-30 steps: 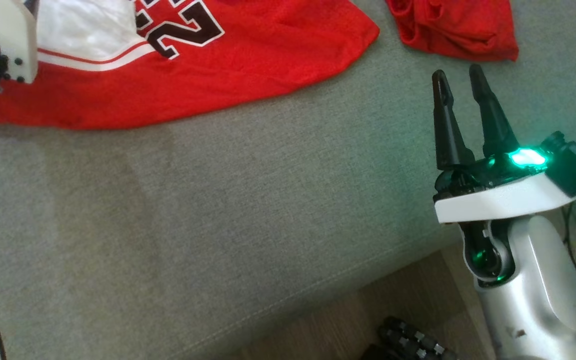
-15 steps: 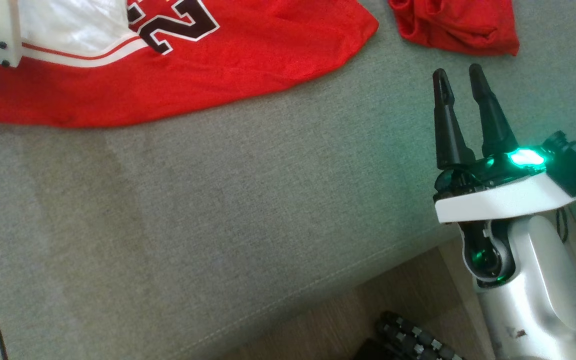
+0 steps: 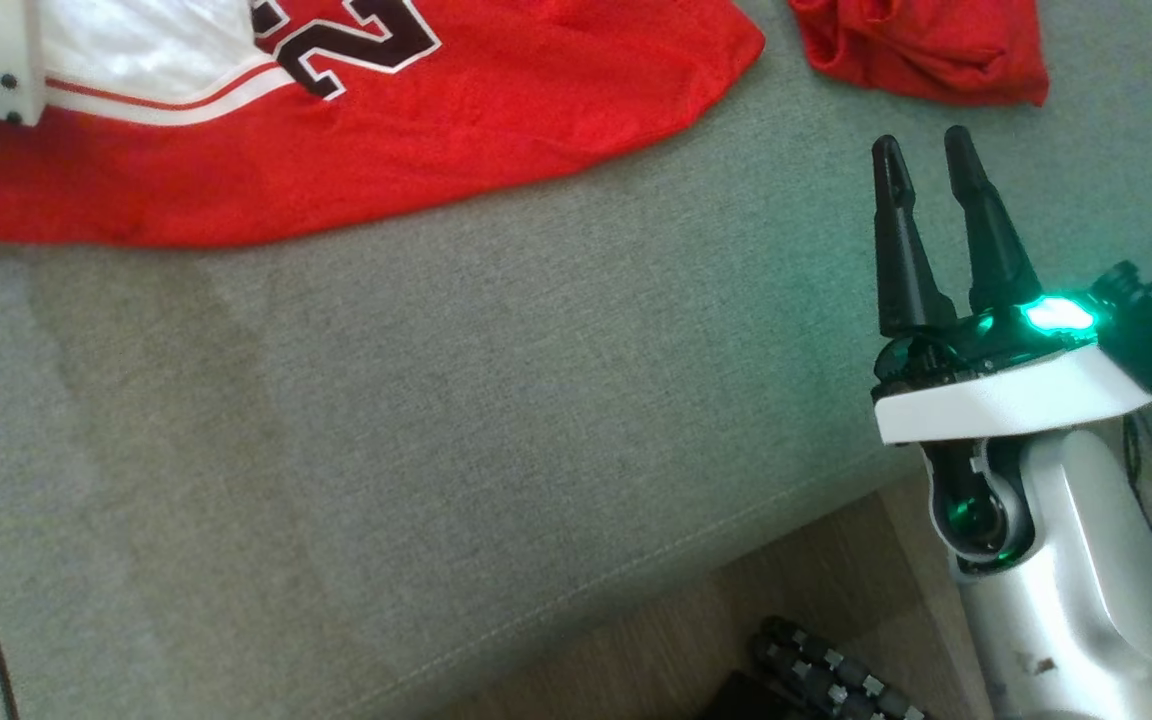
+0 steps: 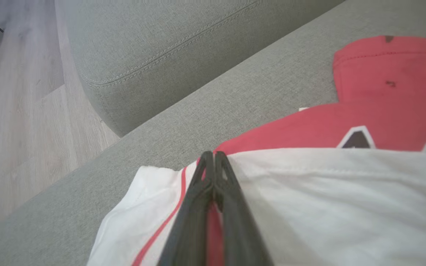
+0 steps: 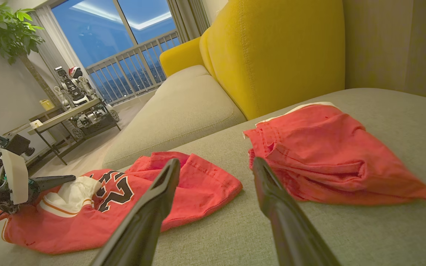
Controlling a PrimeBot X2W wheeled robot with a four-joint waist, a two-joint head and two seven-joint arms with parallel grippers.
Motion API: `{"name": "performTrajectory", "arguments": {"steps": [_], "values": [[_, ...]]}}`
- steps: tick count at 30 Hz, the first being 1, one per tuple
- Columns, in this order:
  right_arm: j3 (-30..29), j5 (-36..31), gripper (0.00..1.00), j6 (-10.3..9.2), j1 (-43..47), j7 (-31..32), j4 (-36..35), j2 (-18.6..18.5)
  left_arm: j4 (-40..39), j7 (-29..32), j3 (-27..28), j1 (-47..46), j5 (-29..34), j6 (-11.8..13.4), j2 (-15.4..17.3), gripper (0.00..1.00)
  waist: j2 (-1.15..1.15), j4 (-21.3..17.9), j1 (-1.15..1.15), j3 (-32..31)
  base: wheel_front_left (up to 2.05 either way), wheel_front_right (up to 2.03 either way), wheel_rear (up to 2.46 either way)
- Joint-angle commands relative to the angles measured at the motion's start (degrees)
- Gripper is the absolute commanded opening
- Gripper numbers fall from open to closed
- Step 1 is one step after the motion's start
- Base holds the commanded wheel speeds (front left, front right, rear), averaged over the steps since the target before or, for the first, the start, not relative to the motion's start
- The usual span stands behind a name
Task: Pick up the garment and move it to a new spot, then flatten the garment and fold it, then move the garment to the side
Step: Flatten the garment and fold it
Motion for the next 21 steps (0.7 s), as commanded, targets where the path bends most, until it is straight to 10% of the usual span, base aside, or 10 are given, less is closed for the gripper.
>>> {"name": "performTrajectory", "arguments": {"steps": [1,21], "values": [[0.6,0.2,1.0,-0.01,-0.7,-0.5,-1.7,0.1,-1.0,-0.8,0.8,-3.1,-0.3,0.0,1.7,0.0,0.0,0.3,0.0,-0.1,0.0,0.0,0.0],[-2.1,-1.5,1.0,-0.01,-0.1,-0.5,1.6,0.1,-6.4,-14.9,-2.1,0.1,-6.1,-0.4,-2.8,0.0,0.0,7.7,0.0,-7.0,0.0,0.0,0.0]]}}
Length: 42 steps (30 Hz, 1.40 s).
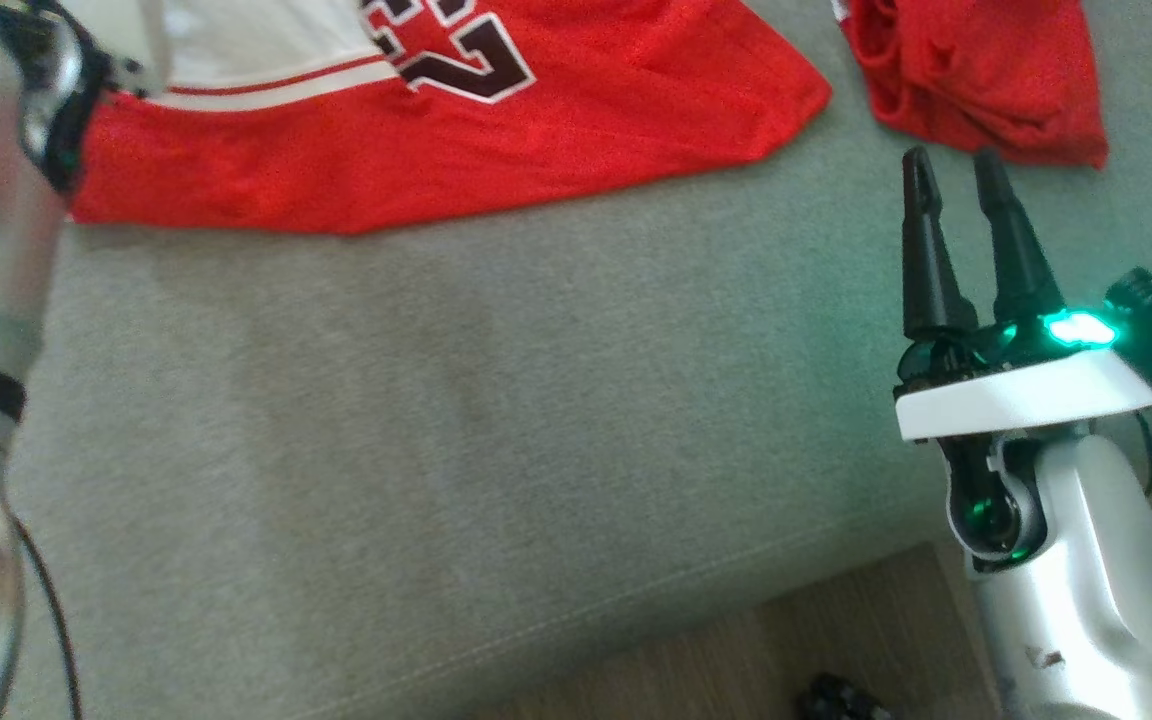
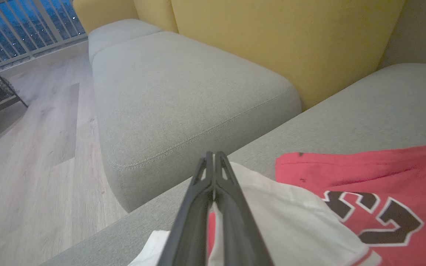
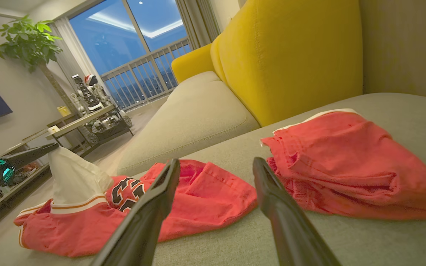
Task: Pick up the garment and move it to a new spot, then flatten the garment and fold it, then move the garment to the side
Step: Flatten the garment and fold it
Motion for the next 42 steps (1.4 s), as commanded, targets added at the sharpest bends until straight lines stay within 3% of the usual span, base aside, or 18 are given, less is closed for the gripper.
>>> {"name": "performTrajectory", "arguments": {"steps": [1,10,20,24,32,42], "values": [[0.8,-0.7,1.0,0.0,-0.2,-0.4,-1.1,0.1,-2.3,-0.9,0.7,-0.4,-0.5,0.1,2.0,0.0,0.0,2.2,0.0,-2.1,0.0,0.0,0.0],[-6.2,-0.8,1.0,0.0,-2.6,2.8,12.4,0.1,-17.3,-5.0,-0.7,13.4,-4.6,0.7,0.9,0.0,0.0,10.6,0.0,-8.8,0.0,0.0,0.0],[-18.7,1.8,1.0,0.0,-12.4,9.3,32.5,0.1,-39.0,-2.7,-1.7,29.6,-6.8,6.1,2.8,0.0,0.0,16.9,0.0,-11.2,0.0,0.0,0.0],[-22.4,-2.3,1.0,0.0,-16.1,9.4,39.8,-1.4,-45.0,-1.8,-2.6,33.1,-6.7,7.3,3.5,0.0,0.0,18.9,0.0,-11.0,0.0,0.0,0.0],[-27.9,-5.6,1.0,0.0,-22.1,8.5,50.4,-3.5,-50.3,-1.4,-3.5,36.0,-6.5,8.8,4.1,0.0,0.0,21.1,0.0,-9.7,0.0,0.0,0.0],[-29.9,-8.9,1.0,0.0,-26.6,5.9,58.0,-5.2,-51.7,-1.5,-3.5,36.9,-6.8,10.0,4.1,0.0,0.0,22.1,0.0,-8.5,0.0,0.0,0.0]]}}
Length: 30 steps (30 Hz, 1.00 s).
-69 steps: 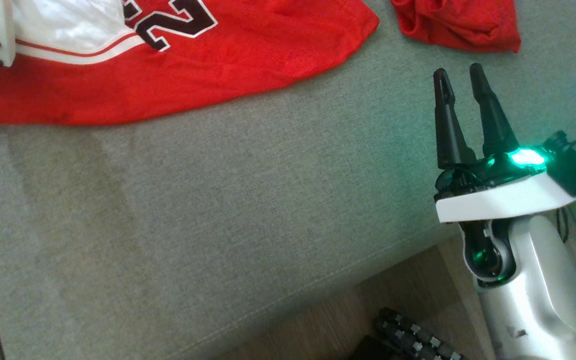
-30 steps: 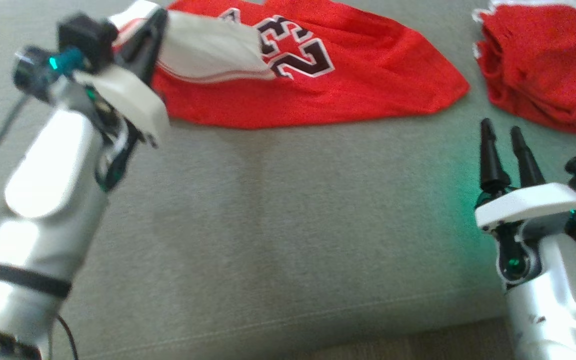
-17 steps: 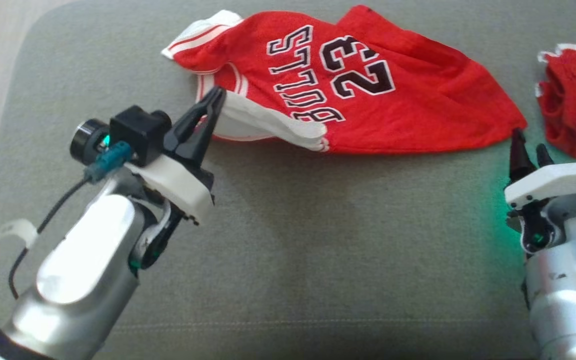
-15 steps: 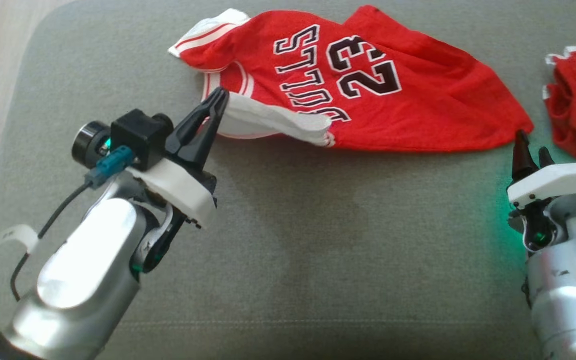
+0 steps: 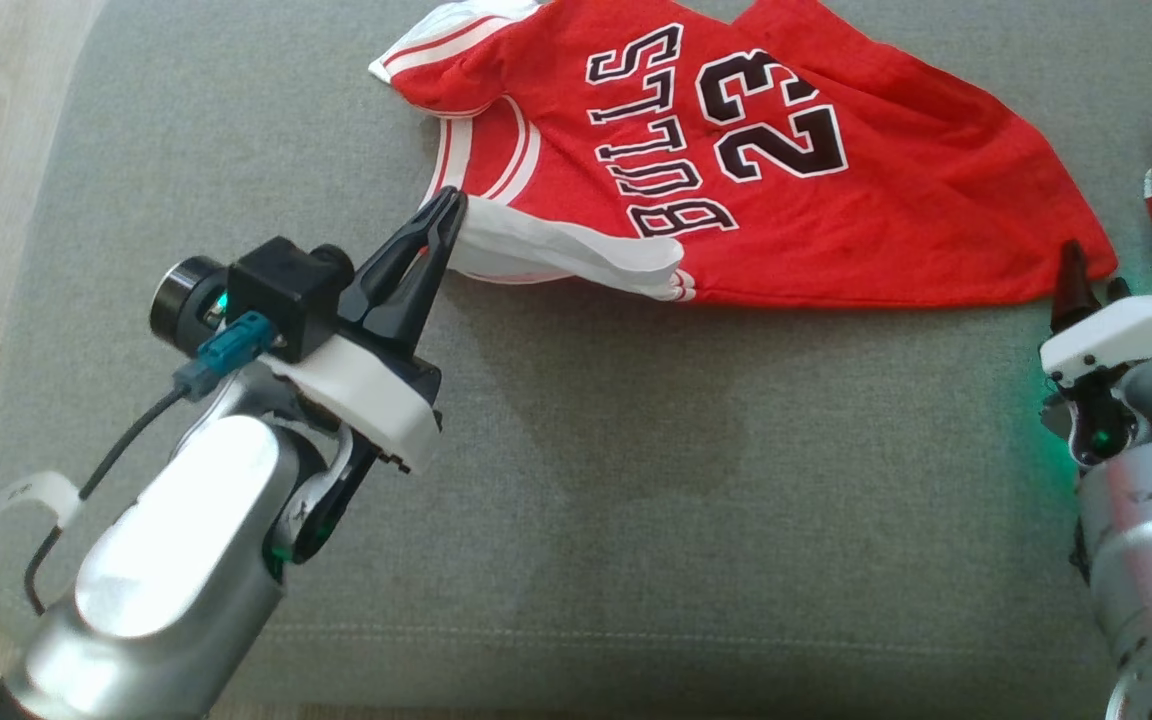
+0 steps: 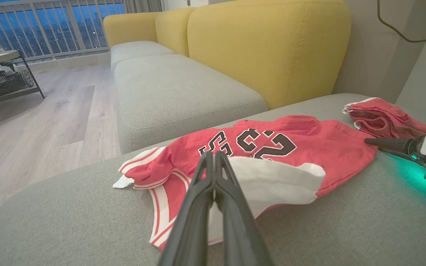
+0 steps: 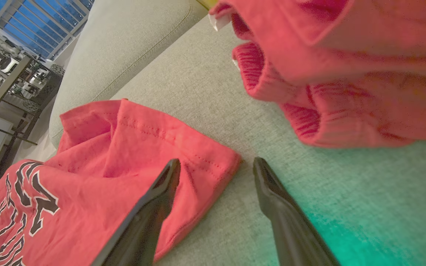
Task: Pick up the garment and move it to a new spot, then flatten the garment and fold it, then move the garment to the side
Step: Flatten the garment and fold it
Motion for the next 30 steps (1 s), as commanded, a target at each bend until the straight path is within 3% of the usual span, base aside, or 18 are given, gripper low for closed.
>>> {"name": "performTrajectory", "arguments": {"steps": [1,3,4,5,16,23,30], "values": [[1.1,-0.6,1.0,0.0,-2.1,-0.6,-0.5,-0.2,-2.0,-0.1,2.3,-1.8,-0.1,0.5,1.8,0.0,0.0,0.0,0.0,0.0,0.0,0.0,0.0],[1.4,-1.1,1.0,0.0,-2.8,-0.7,0.7,-0.2,-2.0,-0.2,2.3,-1.9,-0.1,0.6,1.7,0.0,0.0,0.0,0.0,0.2,0.0,0.0,0.0],[1.6,-1.2,0.43,0.0,-3.1,-0.5,1.3,-0.2,-2.0,-0.2,2.3,-2.1,-0.2,0.7,1.6,0.0,0.0,0.0,0.0,0.2,0.0,0.0,0.0],[2.0,-1.4,0.0,0.0,-3.3,-0.6,1.5,-0.1,-2.0,-0.2,2.3,-2.2,-0.2,0.7,1.6,0.0,0.0,0.1,0.0,0.2,0.0,0.0,0.0],[7.9,-1.1,0.0,0.0,-3.9,-4.4,-1.6,0.7,-1.8,-2.9,4.8,-2.4,-0.8,2.4,2.5,0.0,0.0,-1.4,0.0,-2.2,0.0,0.0,0.0],[21.0,-2.6,0.0,0.0,-3.0,-5.7,-12.3,-0.2,-3.9,-7.2,10.4,-2.8,-1.0,6.1,3.4,0.0,0.0,-4.0,0.0,-7.0,0.0,0.0,0.0],[28.1,-0.4,0.0,0.0,-3.8,-2.9,-26.5,-2.0,-7.5,-8.6,15.3,-4.5,-1.0,7.9,4.6,0.0,0.0,-6.8,0.0,-13.2,0.0,0.0,0.0]]}}
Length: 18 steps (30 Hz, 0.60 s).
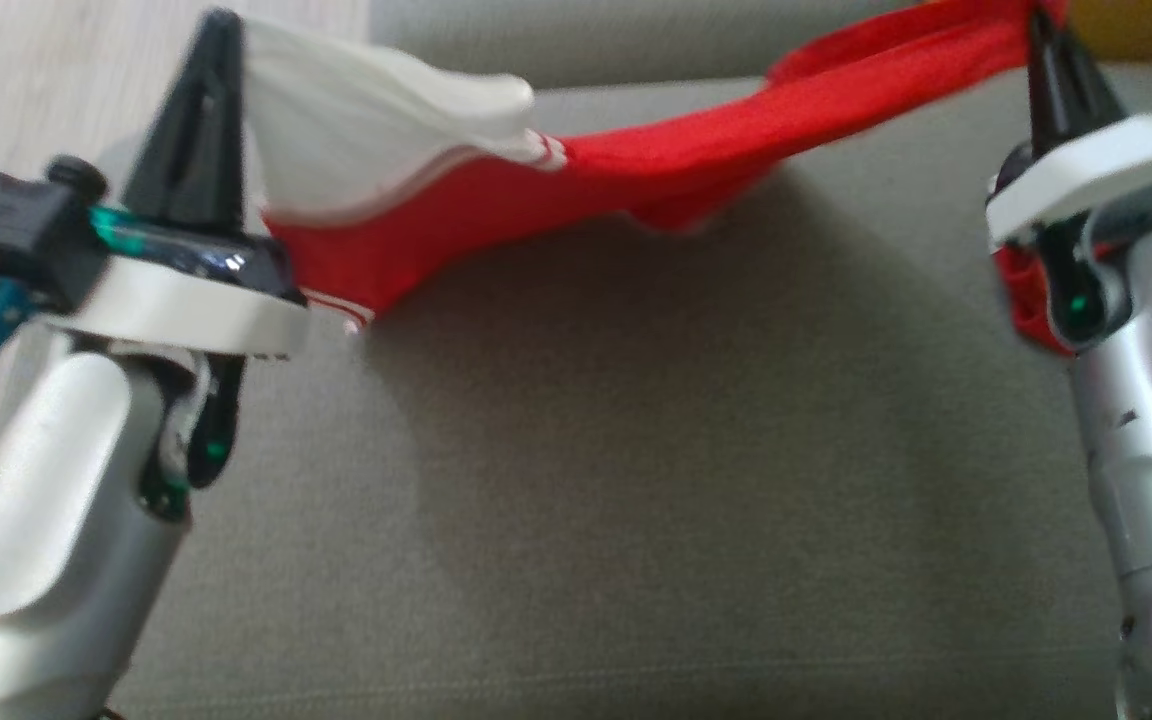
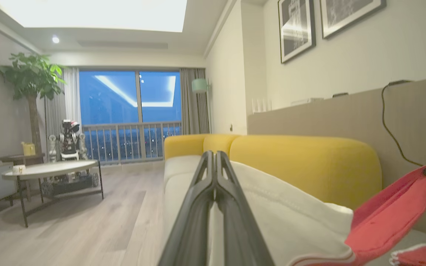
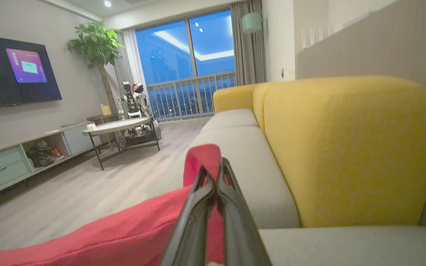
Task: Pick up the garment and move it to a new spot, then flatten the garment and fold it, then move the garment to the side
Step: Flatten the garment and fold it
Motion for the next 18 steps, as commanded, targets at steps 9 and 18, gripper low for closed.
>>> {"name": "performTrajectory", "arguments": {"steps": [9,18], "values": [[-5.6,1.5,0.0,-0.01,-1.2,13.4,-26.5,3.4,-8.2,-0.6,7.6,-10.1,0.1,1.7,3.6,0.0,0.0,-3.9,0.01,-7.4,0.0,0.0,0.0],[-14.6,6.0,0.0,-0.01,1.5,27.5,-41.2,7.1,-12.4,2.0,9.1,-11.5,-0.1,3.7,4.6,0.0,0.0,-4.8,0.01,-6.7,0.0,0.0,0.0]]}}
